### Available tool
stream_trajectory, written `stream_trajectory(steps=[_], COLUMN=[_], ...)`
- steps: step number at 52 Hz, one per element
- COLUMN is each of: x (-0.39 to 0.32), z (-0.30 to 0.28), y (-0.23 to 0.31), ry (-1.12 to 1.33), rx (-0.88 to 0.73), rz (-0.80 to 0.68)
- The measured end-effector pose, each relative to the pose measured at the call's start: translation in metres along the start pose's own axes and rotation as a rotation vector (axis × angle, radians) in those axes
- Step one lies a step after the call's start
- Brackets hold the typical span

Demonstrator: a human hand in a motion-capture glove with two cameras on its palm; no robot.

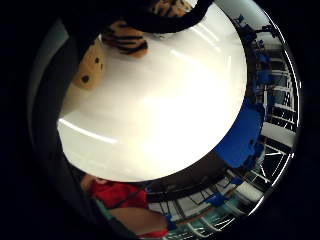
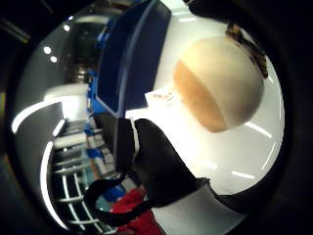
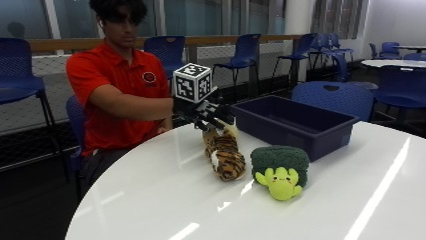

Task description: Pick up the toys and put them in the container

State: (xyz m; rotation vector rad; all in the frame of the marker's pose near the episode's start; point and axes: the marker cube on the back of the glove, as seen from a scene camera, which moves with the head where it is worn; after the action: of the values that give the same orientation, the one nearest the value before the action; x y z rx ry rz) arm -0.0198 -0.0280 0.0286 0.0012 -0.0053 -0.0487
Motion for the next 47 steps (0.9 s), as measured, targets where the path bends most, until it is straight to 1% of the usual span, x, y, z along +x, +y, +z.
stream_trajectory(steps=[12, 24, 32, 41, 47], x=[-0.015, -0.016, -0.012, -0.018, -0.019], z=[0.021, 0.046, 0.056, 0.056, 0.054], y=[-0.024, -0.045, -0.048, -0.05, -0.052], ry=[0.034, 0.109, 0.184, 0.26, 0.248], rx=[-0.035, -0.097, -0.158, -0.136, -0.073], rz=[-0.011, 0.045, 0.076, 0.083, 0.085])
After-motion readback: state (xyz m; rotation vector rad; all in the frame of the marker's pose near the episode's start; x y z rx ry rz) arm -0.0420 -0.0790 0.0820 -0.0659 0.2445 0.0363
